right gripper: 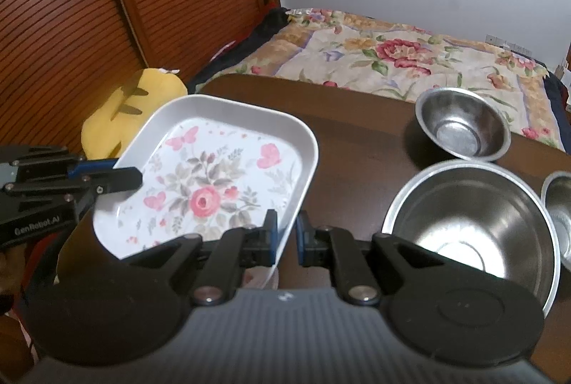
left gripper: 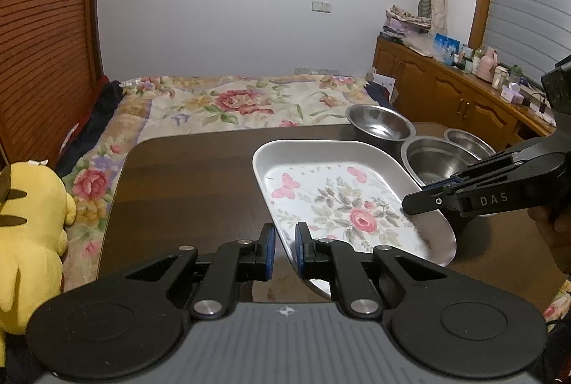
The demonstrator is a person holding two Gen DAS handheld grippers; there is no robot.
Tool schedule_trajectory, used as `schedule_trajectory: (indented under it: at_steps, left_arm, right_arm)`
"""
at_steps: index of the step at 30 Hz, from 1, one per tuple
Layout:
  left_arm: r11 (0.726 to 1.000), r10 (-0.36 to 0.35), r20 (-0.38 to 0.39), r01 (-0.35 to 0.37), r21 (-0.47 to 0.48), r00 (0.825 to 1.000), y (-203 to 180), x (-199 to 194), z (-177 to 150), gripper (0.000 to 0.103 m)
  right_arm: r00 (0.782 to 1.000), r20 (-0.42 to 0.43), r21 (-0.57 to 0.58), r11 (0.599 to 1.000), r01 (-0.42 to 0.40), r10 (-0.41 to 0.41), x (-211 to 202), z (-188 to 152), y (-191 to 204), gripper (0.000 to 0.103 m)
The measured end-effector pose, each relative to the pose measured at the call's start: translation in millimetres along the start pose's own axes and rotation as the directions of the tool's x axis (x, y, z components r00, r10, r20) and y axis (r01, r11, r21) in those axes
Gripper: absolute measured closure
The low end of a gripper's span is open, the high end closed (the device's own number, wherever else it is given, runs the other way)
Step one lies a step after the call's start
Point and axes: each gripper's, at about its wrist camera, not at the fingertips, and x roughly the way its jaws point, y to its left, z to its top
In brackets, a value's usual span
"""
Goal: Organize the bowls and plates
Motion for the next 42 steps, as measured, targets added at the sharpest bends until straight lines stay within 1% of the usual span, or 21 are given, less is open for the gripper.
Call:
schedule_trajectory:
  at_steps: [11, 19, 27, 33, 42]
  left_arm:
    - [0.999, -0.005, -0.020, 0.004, -0.036, 1.000, -1.0, -11.4, -25.0, 0.090]
    - [0.999, -0.006, -0.036, 0.004, -0.049, 0.999, -1.6, -18.3, -43.3, 0.090]
    - [0.998, -0.008, -0.045, 0.005, -0.057, 0.999, -1.7, -18.8, -52.3, 0.090]
    - [0.998, -0.005, -0.050, 0.002, -0.069, 0.999, -1.1, -15.8, -56.1, 0.090]
    - [0.998, 0.009, -0.059, -0.012, -0.059, 0.998, -4.3, -9.2, -61.2, 0.090]
  right_arm:
    - [0.999, -0.012, 0.018, 0.999, -0.038, 0.038, -1.7, -23.1, 7.2, 0.091]
    - [0.998, -0.011, 0.003, 0.998, -0.061, 0.061, -4.8, -37.7, 15.4, 0.091]
    - [0.997, 0.012, -0.001, 0.997, -0.077, 0.077, -11.5, -52.1, 19.9, 0.091]
    - [0.997, 0.033, -0.001, 0.997, -0.072, 0.072, -12.5, -63.5, 21.5, 0.090]
    - [0.995, 0.078, 0.048, 0.996, -0.070, 0.066, -11.1, -76.8, 22.3, 0.090]
